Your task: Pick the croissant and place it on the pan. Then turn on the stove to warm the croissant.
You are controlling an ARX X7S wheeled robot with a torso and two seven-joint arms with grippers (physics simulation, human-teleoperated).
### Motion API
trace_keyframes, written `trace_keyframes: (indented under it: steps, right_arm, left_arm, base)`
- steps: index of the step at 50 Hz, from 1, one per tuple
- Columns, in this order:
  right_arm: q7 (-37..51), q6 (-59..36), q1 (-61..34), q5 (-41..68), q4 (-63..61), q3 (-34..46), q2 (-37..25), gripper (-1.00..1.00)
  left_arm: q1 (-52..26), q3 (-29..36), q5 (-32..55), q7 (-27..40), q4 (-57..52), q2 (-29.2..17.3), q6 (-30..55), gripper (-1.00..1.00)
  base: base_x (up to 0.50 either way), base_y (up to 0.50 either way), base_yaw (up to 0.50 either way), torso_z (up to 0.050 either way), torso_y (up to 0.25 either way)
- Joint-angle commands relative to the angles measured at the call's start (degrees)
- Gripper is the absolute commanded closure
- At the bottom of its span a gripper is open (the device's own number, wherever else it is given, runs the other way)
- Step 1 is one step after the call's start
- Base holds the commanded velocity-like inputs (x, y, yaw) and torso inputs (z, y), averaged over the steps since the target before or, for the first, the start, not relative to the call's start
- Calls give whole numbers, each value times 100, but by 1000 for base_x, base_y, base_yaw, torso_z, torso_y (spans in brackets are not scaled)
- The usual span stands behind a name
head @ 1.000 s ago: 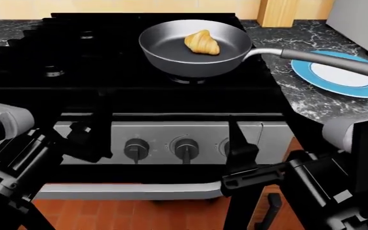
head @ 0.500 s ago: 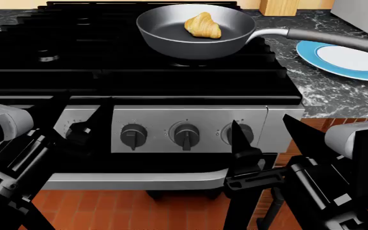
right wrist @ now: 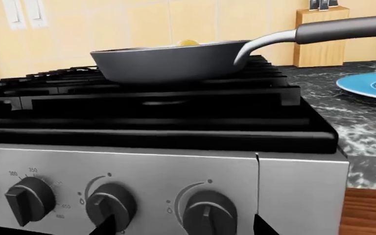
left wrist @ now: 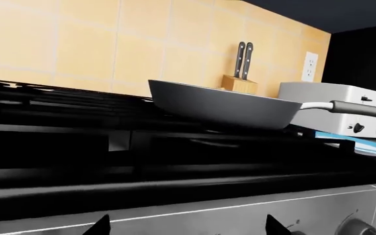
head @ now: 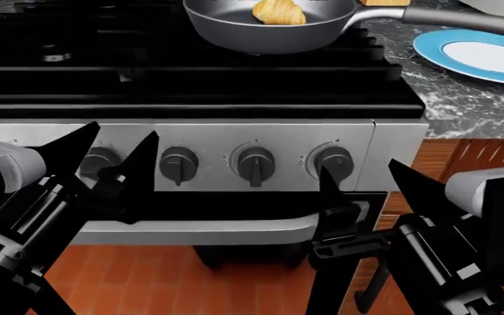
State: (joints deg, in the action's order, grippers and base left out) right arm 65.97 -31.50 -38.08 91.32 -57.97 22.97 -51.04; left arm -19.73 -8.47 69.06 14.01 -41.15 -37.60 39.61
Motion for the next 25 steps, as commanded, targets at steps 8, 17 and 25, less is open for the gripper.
trace_keyframes:
  steps: [8, 17, 25]
  right_arm:
    - [-8, -18, 65, -46, 50, 38, 32, -100]
    - [42, -74, -39, -13, 149, 66, 36, -100]
    - [117, -110, -201, 104, 262, 74, 31, -100]
  left_arm:
    - [8, 27, -27, -52, 46, 40, -74, -100]
    - [26, 32, -34, -100, 59, 79, -134, -100]
    - [34, 77, -100, -139, 86, 116, -172, -100]
  base:
    - [0, 0, 0, -26, 0]
    - [0, 0, 0, 0, 0]
    - [0, 0, 0, 0, 0]
